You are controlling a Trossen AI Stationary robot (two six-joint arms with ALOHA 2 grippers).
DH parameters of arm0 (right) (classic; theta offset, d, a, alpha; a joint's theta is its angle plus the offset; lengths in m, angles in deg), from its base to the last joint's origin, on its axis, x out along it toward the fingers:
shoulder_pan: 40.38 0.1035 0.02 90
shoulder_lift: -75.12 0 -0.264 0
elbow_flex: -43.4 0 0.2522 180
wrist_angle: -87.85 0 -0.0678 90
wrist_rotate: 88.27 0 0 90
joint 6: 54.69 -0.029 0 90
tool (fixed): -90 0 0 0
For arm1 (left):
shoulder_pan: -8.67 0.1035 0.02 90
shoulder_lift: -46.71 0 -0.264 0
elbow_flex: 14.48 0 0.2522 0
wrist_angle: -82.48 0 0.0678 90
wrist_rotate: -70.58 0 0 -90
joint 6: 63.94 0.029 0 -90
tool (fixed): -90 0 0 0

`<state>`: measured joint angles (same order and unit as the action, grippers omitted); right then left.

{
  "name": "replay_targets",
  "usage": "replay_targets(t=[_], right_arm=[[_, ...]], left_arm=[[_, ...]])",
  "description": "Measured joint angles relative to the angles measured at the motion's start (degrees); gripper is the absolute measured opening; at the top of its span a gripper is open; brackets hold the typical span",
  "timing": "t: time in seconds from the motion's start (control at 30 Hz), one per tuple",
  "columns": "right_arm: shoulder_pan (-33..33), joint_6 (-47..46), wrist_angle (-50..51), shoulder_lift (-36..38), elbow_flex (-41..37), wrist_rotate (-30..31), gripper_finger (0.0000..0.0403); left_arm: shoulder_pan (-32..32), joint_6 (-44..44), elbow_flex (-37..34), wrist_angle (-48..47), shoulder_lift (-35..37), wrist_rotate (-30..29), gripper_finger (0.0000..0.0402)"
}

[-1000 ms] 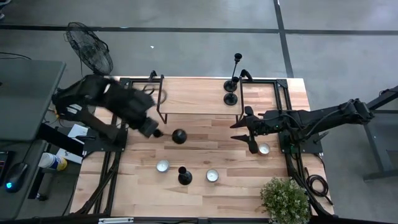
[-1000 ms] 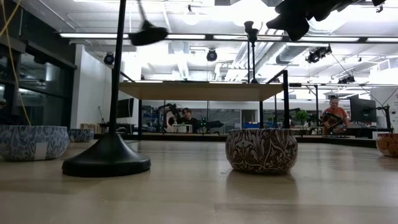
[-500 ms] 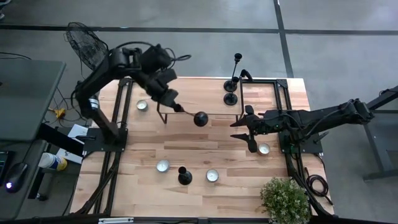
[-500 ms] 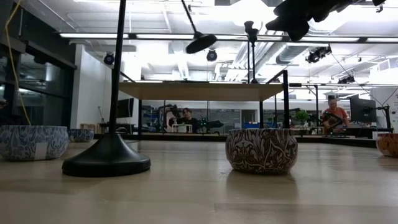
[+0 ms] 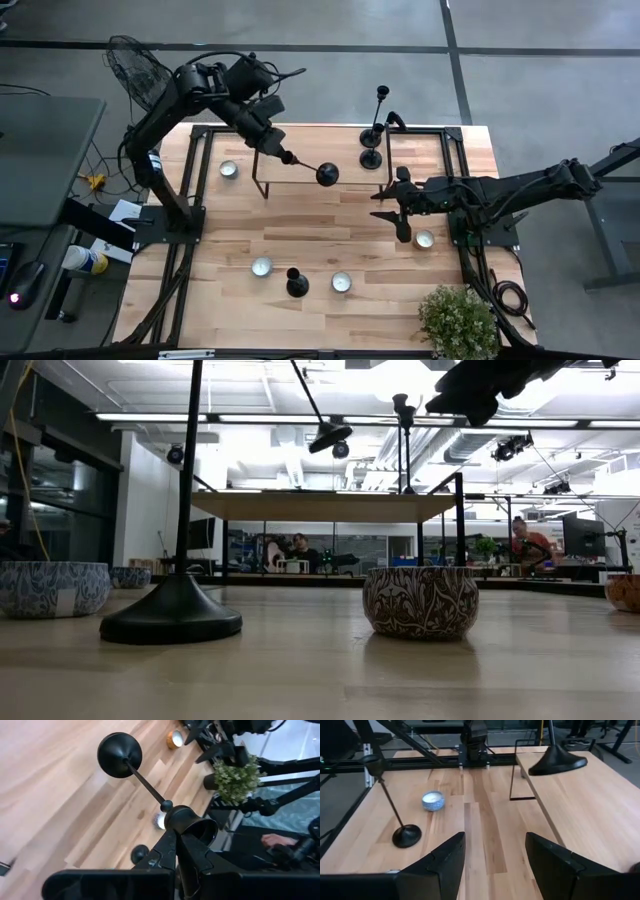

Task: Pick & Place candle stick holders
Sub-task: Put the black candle holder on the shelf

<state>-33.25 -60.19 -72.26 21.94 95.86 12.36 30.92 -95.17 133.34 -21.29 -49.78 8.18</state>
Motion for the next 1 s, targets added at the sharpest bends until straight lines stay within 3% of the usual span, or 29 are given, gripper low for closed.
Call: replay_targets(t=[0.27,0.6,0.8,1.0], right_arm=[[0.0,-1.01,-0.02,0.02,0.0,0.95,0.02],[-0.04,-3.43,-1.08,0.02,0.0,4.33,0.02],[-0.02,-2.09,-4.62,0.02,0.0,4.27,0.02],[0.0,3.12,-16.58,-1.86,0.06,4.29,0.02]], left_arm=[[3.03,7.54,0.0,0.35,-2.86,-2.34,0.0],[7.94,12.76,0.05,0.34,-5.14,1.82,0.0],[6.61,12.86,1.01,0.69,-3.8,4.59,0.0],[1.38,11.42,0.92,0.03,-3.67,3.0,0.0]])
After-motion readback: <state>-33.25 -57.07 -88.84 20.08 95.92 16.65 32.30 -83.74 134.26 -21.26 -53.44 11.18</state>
